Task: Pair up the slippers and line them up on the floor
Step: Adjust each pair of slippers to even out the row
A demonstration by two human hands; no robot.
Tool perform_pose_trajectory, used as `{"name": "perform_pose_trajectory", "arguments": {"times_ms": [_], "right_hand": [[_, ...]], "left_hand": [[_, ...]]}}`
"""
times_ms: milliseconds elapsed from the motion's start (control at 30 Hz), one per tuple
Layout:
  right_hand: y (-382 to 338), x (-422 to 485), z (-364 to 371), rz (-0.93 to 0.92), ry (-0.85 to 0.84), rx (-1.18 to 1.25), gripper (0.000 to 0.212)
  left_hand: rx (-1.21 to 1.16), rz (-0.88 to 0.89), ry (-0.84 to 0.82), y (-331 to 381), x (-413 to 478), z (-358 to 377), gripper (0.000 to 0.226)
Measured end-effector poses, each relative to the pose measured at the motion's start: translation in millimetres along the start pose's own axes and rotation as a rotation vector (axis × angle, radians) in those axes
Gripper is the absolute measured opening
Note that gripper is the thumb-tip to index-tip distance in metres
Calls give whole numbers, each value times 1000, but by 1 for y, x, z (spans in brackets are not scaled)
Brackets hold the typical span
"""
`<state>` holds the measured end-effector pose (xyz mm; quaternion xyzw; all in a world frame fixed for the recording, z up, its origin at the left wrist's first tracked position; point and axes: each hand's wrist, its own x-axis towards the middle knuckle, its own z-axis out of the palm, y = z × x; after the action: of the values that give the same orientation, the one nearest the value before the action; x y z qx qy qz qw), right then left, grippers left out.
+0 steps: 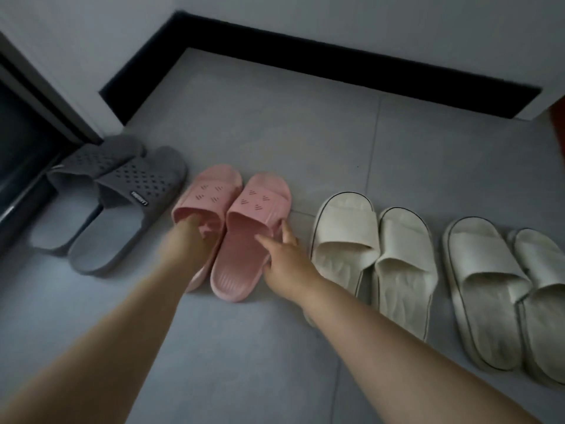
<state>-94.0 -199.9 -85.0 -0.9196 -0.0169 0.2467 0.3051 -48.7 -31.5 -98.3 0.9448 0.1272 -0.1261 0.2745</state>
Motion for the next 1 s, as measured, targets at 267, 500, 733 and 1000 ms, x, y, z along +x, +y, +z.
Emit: {"name": "perform_pose_trajectory", "arguments": {"times_ms": [267, 500, 733, 1000], "right_hand": [[-10, 10, -5, 185, -125, 54, 80], [-2, 9, -25, 202, -271, 63, 78], [16, 14, -33, 80, -302, 109, 64], [13, -42, -64, 10, -333, 232, 69]], "left_hand": [[-285, -3, 5, 24, -4, 10, 22], [-184, -39, -52, 34, 0, 8, 29], [-87, -189, -64, 47, 10, 12, 21], [344, -28, -450, 108, -71, -50, 65]]}}
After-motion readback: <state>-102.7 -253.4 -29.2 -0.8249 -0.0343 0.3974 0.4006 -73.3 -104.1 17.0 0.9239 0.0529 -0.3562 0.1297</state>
